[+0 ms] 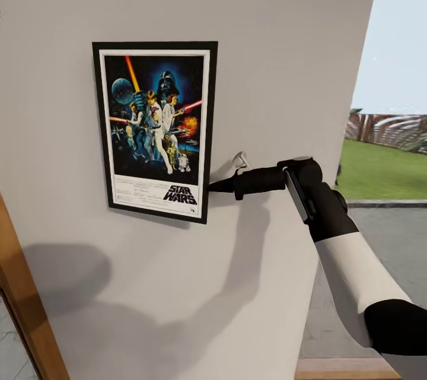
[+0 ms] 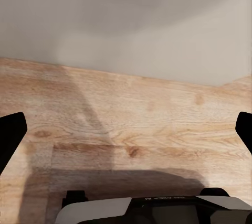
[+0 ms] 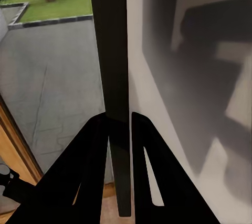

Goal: Pick up the poster from the kitchen countertop and hang it on one of the wall nails in the kitchen.

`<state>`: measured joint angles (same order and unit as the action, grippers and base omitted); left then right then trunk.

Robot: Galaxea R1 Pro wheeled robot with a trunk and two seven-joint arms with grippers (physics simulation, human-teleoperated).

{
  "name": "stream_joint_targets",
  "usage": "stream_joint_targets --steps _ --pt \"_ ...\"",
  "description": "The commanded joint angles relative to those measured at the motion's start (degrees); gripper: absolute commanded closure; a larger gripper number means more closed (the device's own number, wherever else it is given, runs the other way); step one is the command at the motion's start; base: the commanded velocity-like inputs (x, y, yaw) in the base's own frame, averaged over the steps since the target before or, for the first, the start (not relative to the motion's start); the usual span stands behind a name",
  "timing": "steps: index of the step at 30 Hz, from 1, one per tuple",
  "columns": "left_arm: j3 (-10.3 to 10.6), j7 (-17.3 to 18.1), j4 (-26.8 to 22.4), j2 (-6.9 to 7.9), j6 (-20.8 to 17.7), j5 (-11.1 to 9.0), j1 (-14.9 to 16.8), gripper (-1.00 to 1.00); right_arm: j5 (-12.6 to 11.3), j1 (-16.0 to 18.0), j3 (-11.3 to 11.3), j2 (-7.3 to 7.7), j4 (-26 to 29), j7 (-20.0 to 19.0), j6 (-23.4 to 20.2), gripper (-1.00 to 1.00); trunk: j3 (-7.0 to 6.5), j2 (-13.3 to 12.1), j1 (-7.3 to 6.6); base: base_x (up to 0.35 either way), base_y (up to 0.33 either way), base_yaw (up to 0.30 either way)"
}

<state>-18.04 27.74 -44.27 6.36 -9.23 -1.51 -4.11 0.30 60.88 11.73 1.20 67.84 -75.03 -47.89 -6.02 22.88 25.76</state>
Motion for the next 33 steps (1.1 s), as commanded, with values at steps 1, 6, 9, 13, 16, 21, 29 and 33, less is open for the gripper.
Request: stream_joint_targets --steps 1,6,9,13,16,21,29,33 --pt "-0.15 0.30 -0.12 -0.03 -0.53 -0.16 -0.02 -1.00 -0.04 0.03 0.05 0.03 0.02 -0.20 -0.62 1.00 0.01 0.04 0.03 0.024 0.051 0.000" --pt "-0.15 0.30 -0.13 -0.03 -0.53 -0.16 -0.02 -1.00 -0.04 0.03 0.05 0.03 0.02 -0.20 -0.64 1.00 0.01 0.04 0.03 0.011 0.025 0.000" --pt "-0.15 0.30 -0.12 -0.03 -0.53 -0.16 -0.02 -1.00 -0.04 0.03 0.05 0.03 0.02 -0.21 -0.63 1.00 0.01 0.04 0.03 0.032 0.063 0.000" --pt "-0.15 0.30 -0.13 -0.03 -0.55 -0.16 -0.02 -1.00 -0.04 0.03 0.05 0.03 0.02 -0.21 -0.63 1.00 0.01 0.04 0.03 0.065 0.098 0.000" --pt "-0.15 0.30 -0.16 -0.03 -0.55 -0.16 -0.02 -1.00 -0.04 0.03 0.05 0.03 0.02 -0.21 -0.62 1.00 0.01 0.04 0.03 0.027 0.040 0.000" --pt "-0.15 0.30 -0.13 -0.03 -0.55 -0.16 -0.02 -1.00 -0.04 0.03 0.05 0.03 0.02 -0.21 -0.62 1.00 0.01 0.04 0.03 0.010 0.015 0.000" --pt "-0.15 0.30 -0.16 -0.03 -0.56 -0.16 -0.02 -1.00 -0.04 0.03 0.05 0.03 0.03 -0.21 -0.62 1.00 0.01 0.04 0.03 0.002 0.003 0.000" --pt "-0.15 0.30 -0.15 -0.03 -0.58 -0.16 -0.02 -1.00 -0.04 0.03 0.05 0.03 0.02 -0.21 -0.62 1.00 0.01 0.04 0.03 0.000 0.000 0.000"
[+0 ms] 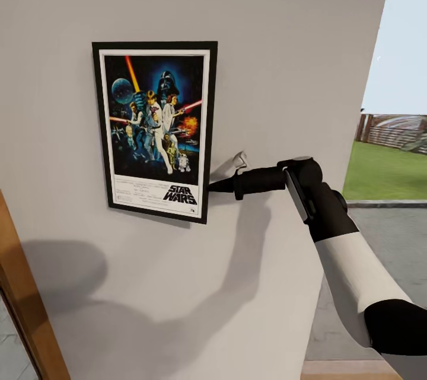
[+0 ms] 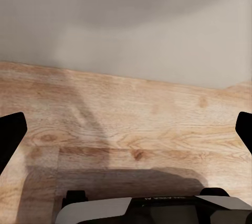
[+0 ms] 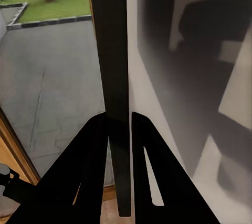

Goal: Pick up the poster from the kitchen countertop and hang it on one of the wall nails in the kitchen.

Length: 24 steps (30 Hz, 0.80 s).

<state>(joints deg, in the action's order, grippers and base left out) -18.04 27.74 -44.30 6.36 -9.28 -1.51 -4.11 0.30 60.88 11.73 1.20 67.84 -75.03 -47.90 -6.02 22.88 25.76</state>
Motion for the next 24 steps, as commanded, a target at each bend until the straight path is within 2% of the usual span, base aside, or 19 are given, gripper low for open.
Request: stream_joint_targets --steps 1,24 --pt "-0.16 0.30 -0.12 -0.03 -0.52 -0.16 -0.03 -1.00 -0.04 0.02 0.05 0.03 0.02 -0.20 -0.62 1.00 0.01 0.03 0.02 0.000 0.000 0.000" --pt "-0.28 0.30 -0.29 -0.25 -0.49 -0.17 -0.03 -1.00 -0.21 0.02 -0.04 0.21 1.15 -0.11 -0.71 1.00 0.01 0.04 0.02 0.000 0.000 0.000"
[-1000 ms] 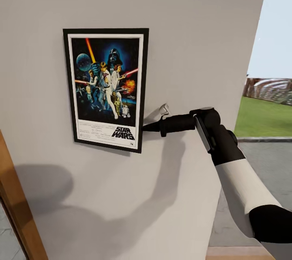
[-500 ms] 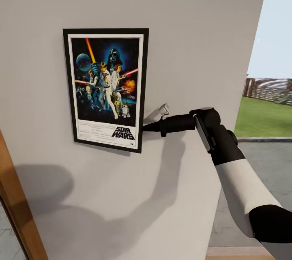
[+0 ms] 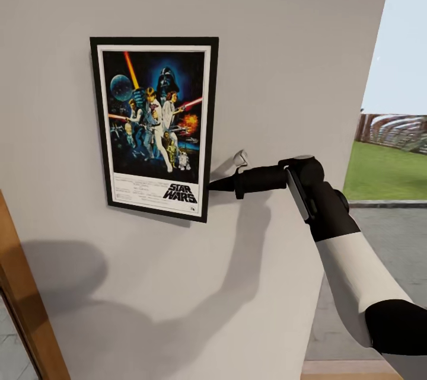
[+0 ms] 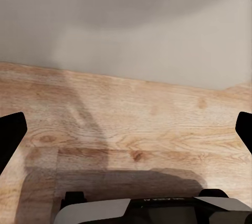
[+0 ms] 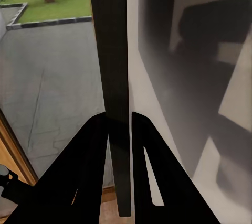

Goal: Pick up the poster from the kitchen countertop and hang it on one of the wall nails in the kitchen.

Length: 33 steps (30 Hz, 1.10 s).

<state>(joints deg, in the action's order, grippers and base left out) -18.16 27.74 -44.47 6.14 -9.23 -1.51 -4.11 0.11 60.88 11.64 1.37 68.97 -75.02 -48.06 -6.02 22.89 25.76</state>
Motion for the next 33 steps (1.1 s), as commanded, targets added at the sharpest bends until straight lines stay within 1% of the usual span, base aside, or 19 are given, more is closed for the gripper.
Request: stream_joint_targets --steps 1,22,33 --pt "-0.15 0.30 -0.12 -0.03 -0.53 -0.16 -0.02 -1.00 -0.02 0.02 0.05 0.03 0.02 -0.13 -0.54 1.00 0.01 0.03 0.02 0.000 0.000 0.000" --pt "-0.08 0.21 0.16 -0.16 -0.59 -0.16 -0.02 -1.00 0.06 0.02 0.05 0.03 0.70 -0.13 -0.63 1.00 0.01 0.03 0.02 0.002 0.000 0.000" --pt "-0.12 0.25 0.08 -0.08 -0.68 -0.16 -0.02 -1.00 0.06 0.02 0.00 0.03 0.73 -0.13 -0.63 1.00 0.01 0.03 0.02 0.154 0.000 0.000"
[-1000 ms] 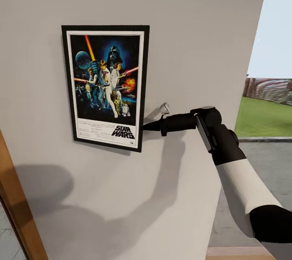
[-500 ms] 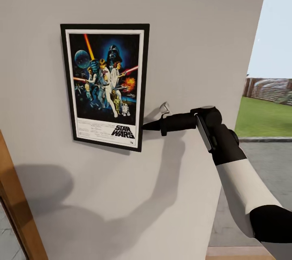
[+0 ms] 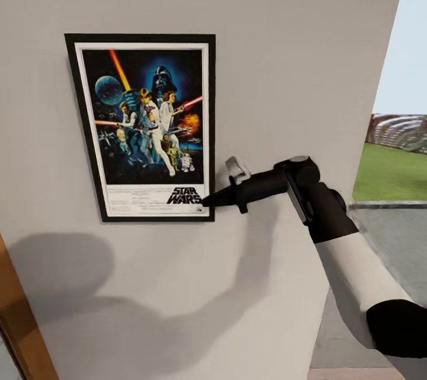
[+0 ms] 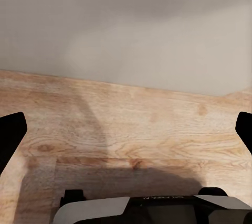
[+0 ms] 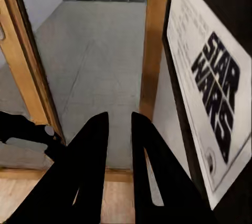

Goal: Pick up the poster from the kitchen countertop and hang it on one of the wall nails in the kitchen.

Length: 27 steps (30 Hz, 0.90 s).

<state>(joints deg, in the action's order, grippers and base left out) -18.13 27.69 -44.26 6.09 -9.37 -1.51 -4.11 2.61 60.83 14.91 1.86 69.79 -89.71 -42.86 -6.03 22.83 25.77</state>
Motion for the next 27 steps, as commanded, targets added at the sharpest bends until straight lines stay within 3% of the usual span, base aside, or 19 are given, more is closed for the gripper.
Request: stream_joint_targets --steps 1,2,3,12,27 --pt "-0.15 0.32 -0.12 -0.03 -0.54 -0.16 -0.02 -1.00 -2.44 0.08 -3.28 -0.45 -0.10 14.56 -5.83 1.00 0.02 0.09 0.01 0.037 0.000 0.000" --pt "-0.15 0.32 -0.12 -0.03 -0.55 -0.16 -0.02 -1.00 -2.42 0.08 -3.29 -0.45 -0.10 14.56 -5.83 1.00 0.02 0.09 0.01 0.030 0.000 0.000" --pt "-0.15 0.33 -0.12 -0.03 -0.55 -0.16 -0.02 -1.00 -2.41 0.08 -3.29 -0.45 -0.10 14.56 -5.83 -1.00 0.02 0.09 0.01 0.024 0.000 0.000" --pt "-0.16 0.35 -0.12 -0.02 -0.55 -0.16 -0.02 -1.00 -2.43 0.08 -3.30 0.60 -0.10 14.64 -5.92 -1.00 0.02 0.09 0.01 0.004 0.000 0.000" --pt "-0.16 0.35 -0.12 -0.02 -0.49 -0.16 -0.02 -1.00 -2.64 0.08 -3.30 0.70 -0.05 14.65 -5.92 -1.00 0.02 0.09 0.01 -0.004 0.000 0.000"
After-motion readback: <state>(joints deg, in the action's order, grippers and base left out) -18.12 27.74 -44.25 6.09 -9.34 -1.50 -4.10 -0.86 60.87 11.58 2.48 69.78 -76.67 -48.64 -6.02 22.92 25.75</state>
